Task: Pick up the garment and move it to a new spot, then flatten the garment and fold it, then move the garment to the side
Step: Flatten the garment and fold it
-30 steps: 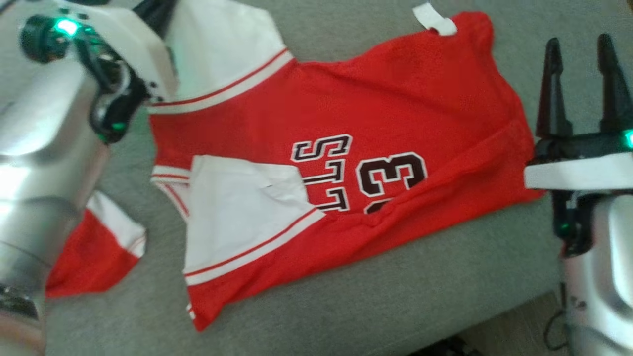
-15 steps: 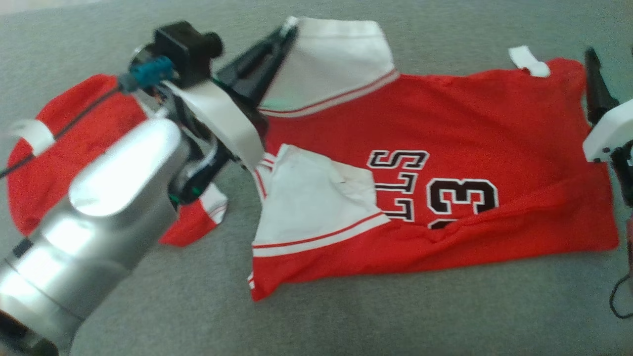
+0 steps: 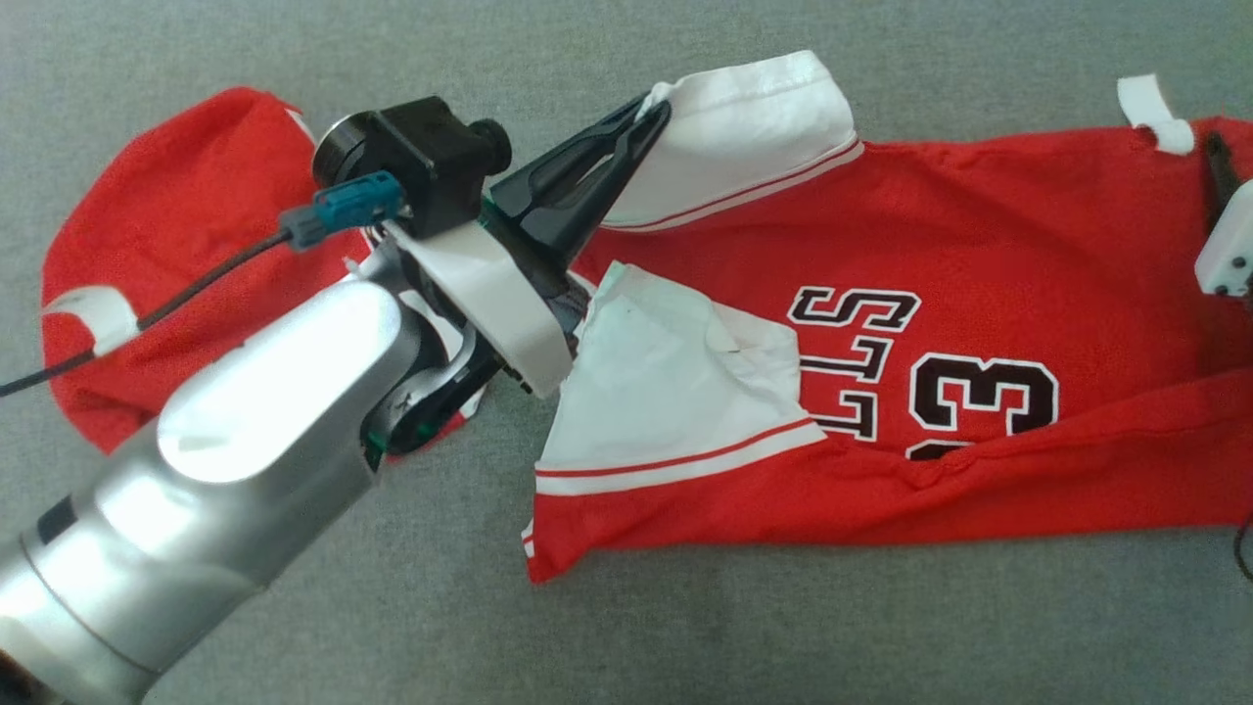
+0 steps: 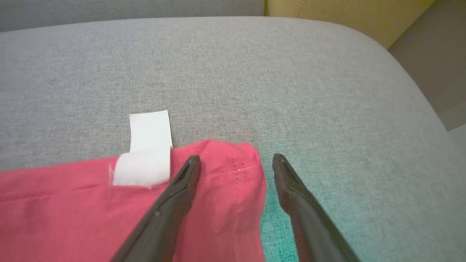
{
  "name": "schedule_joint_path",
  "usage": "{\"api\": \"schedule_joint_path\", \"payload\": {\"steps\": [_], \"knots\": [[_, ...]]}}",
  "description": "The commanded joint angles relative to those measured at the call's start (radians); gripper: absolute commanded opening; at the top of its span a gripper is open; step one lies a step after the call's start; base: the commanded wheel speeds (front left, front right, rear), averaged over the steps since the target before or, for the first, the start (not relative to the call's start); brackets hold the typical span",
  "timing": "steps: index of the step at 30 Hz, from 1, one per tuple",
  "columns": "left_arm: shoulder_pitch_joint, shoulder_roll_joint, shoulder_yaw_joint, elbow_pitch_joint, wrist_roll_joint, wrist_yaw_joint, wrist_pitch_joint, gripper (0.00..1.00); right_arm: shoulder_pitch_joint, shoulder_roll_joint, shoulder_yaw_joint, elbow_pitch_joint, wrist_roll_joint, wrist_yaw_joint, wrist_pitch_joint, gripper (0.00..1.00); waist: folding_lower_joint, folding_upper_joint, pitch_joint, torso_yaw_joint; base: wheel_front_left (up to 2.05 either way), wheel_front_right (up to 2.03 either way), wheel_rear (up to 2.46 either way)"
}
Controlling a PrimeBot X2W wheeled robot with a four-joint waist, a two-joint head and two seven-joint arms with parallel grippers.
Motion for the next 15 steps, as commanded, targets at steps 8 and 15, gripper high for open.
{"api": "schedule_joint_path", "payload": {"steps": [8, 15], "knots": [[-0.043, 0.036, 0.058, -0.071, -0.004, 0.037, 0.023, 0.0, -0.088, -0.008, 0.02, 0.096, -0.046, -0.001, 0.012, 0.69, -0.0001, 0.0, 0.049, -0.007, 0.0, 0.0, 0.0], [-0.055, 0.047, 0.069, -0.054, 0.007, 0.064, 0.025, 0.0, -0.129, -0.001, 0.025, 0.142, -0.04, -0.001, -0.048, 0.0, -0.0001, 0.0, 0.037, -0.017, 0.0, 0.0, 0.0]]}}
